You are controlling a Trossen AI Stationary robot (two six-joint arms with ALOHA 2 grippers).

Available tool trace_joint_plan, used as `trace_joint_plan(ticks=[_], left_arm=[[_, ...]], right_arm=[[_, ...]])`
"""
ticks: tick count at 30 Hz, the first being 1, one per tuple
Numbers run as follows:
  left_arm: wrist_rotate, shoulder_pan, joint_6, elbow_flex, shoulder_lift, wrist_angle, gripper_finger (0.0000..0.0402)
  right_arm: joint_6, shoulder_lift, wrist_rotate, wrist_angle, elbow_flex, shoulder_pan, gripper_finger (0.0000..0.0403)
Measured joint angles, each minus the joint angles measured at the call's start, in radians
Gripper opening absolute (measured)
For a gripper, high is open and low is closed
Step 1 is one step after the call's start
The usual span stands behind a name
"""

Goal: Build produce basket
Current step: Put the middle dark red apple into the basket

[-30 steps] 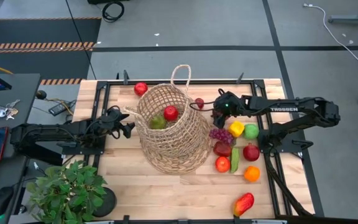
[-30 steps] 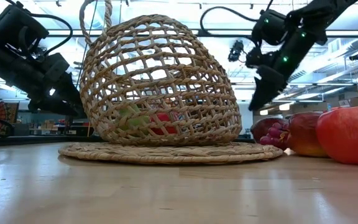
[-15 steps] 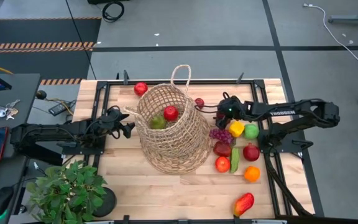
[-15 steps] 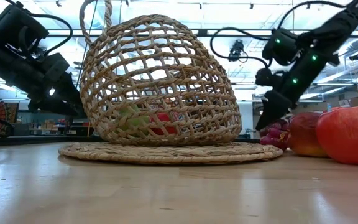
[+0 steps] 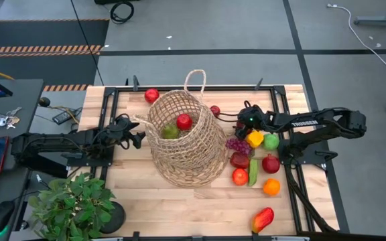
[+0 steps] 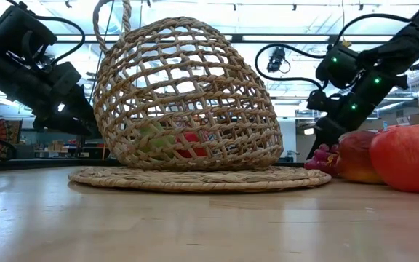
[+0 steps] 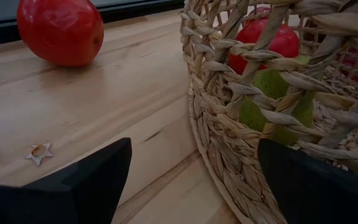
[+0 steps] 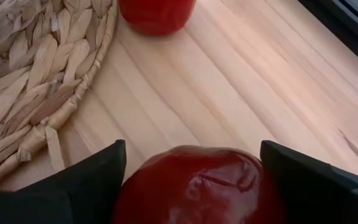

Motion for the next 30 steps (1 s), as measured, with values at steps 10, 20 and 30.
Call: trace_joint_plan(ticks=[10, 20, 30], left_arm=[[0.000, 0.000, 0.000, 0.000, 0.000, 0.000, 0.0357], [0.000, 0.000, 0.000, 0.000, 0.000, 0.000, 0.0357], [0.000, 0.000, 0.000, 0.000, 0.000, 0.000, 0.0357]], right_arm=[[-0.001, 0.001, -0.002, -0.007, 0.008, 0.000, 0.0348], [-0.025, 0.002, -0.015, -0.058, 0.181, 0.009, 0.0348], [0.091, 0.002, -0.029, -0.090, 0.451, 0.056, 0.0348]])
